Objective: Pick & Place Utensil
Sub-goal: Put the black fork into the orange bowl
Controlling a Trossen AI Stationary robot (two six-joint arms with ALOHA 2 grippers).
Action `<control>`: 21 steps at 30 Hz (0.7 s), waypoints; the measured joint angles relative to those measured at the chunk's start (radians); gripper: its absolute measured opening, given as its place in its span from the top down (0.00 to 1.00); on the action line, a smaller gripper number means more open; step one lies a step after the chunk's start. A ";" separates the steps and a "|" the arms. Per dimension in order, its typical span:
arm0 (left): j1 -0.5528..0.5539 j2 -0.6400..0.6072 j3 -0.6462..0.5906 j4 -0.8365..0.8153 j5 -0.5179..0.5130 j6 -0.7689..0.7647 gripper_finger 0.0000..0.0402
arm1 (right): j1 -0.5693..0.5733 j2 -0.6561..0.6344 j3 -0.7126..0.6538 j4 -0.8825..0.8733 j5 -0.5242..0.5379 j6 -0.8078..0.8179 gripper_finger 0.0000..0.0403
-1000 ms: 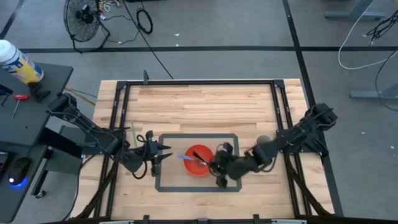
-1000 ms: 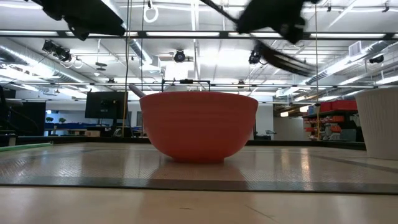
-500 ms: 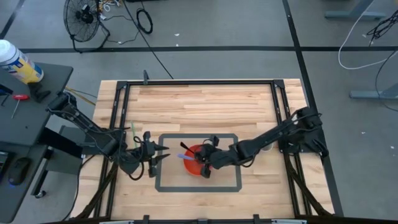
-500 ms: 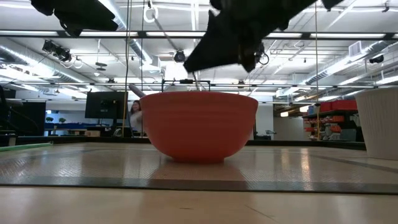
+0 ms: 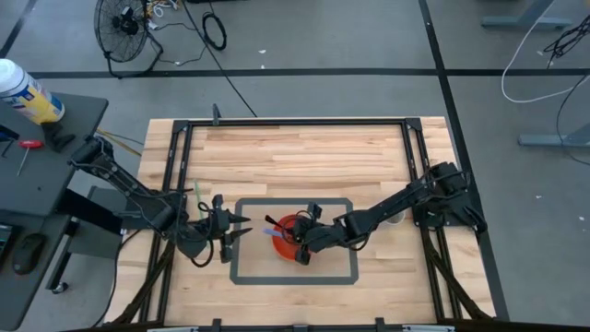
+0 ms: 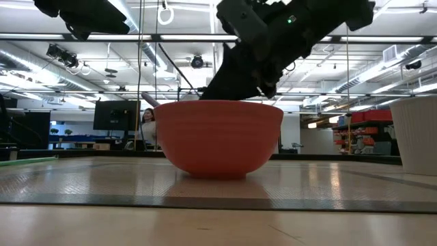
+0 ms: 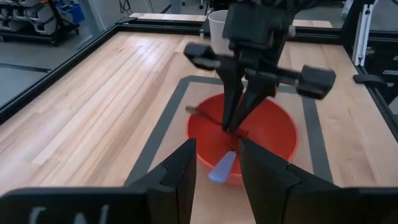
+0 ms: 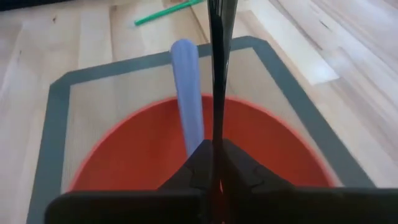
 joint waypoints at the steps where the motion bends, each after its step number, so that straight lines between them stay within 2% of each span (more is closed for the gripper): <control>1: 0.000 0.000 0.000 0.000 0.000 0.000 0.69 | -0.001 0.010 0.001 0.007 -0.003 0.000 0.95; 8: 0.000 0.000 0.000 0.000 0.000 0.000 0.69 | -0.004 0.054 0.000 0.075 -0.025 -0.008 0.94; 21: 0.000 0.000 0.000 0.000 0.000 -0.001 0.69 | -0.009 0.054 0.000 0.063 -0.005 0.007 0.94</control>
